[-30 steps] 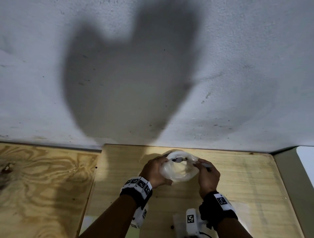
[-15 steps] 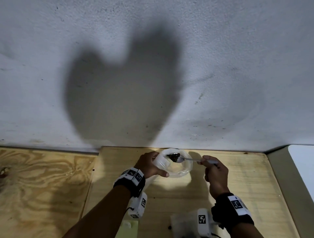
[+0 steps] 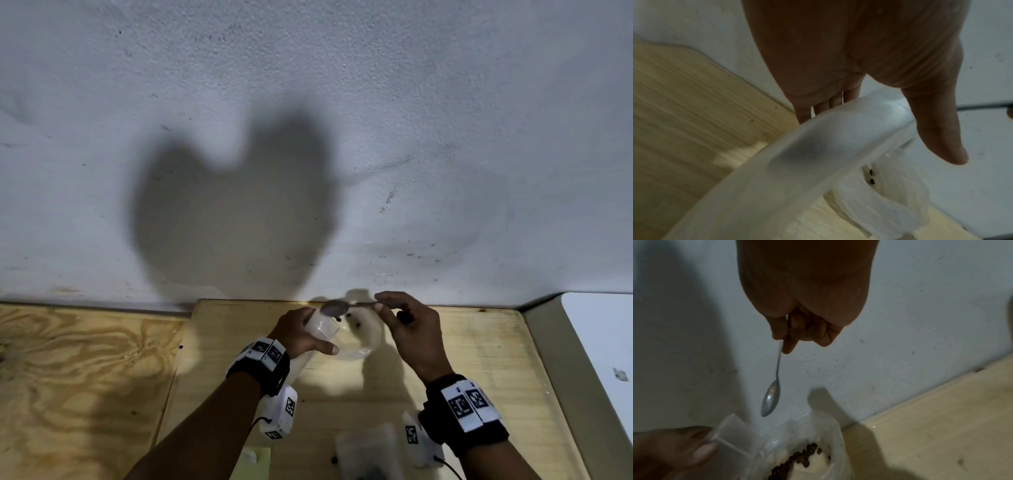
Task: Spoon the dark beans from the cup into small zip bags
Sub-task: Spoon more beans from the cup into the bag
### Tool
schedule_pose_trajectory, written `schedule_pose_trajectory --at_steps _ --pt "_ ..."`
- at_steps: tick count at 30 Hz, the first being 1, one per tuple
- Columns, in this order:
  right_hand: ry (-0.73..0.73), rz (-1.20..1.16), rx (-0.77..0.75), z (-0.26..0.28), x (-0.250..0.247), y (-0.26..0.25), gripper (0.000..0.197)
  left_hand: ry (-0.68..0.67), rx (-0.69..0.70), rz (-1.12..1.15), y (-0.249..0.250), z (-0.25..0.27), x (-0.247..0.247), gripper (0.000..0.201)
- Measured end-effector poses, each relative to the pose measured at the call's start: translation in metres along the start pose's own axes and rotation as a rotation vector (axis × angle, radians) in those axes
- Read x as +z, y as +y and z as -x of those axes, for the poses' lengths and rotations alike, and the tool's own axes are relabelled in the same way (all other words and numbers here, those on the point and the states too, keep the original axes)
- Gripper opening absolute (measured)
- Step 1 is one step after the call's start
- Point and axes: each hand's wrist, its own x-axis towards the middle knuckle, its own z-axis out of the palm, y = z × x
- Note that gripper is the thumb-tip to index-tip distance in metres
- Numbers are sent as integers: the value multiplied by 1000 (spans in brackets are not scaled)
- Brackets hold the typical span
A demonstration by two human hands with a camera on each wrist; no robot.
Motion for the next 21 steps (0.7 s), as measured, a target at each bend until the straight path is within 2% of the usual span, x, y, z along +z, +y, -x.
schedule_pose_trajectory --at_steps 3,5,7,12,13,15,16,18,20,21 --pt "89 6 117 0 -11 8 15 9 -16 16 3 2 -3 76" --pt "89 35 216 2 -13 18 19 14 -12 4 5 6 -4 87" --pt "72 89 298 7 -12 28 22 38 2 6 3 11 -4 97" --pt "-40 172 429 19 7 50 35 120 53 4 1 34 -6 92" --pt "-61 189 445 20 10 55 33 126 67 7 1 38 -6 92" --pt "-79 349 474 23 8 53 14 133 109 2 3 46 -10 85" --pt "-72 451 491 25 5 50 25 137 126 -5 5 50 -12 83" --pt "-10 557 490 33 -3 37 42 153 151 29 9 58 -18 79" --pt "77 504 370 39 -6 12 32 154 178 79 12 65 -24 80" --pt "63 376 299 40 -5 -2 23 145 204 94 14 69 -26 83"
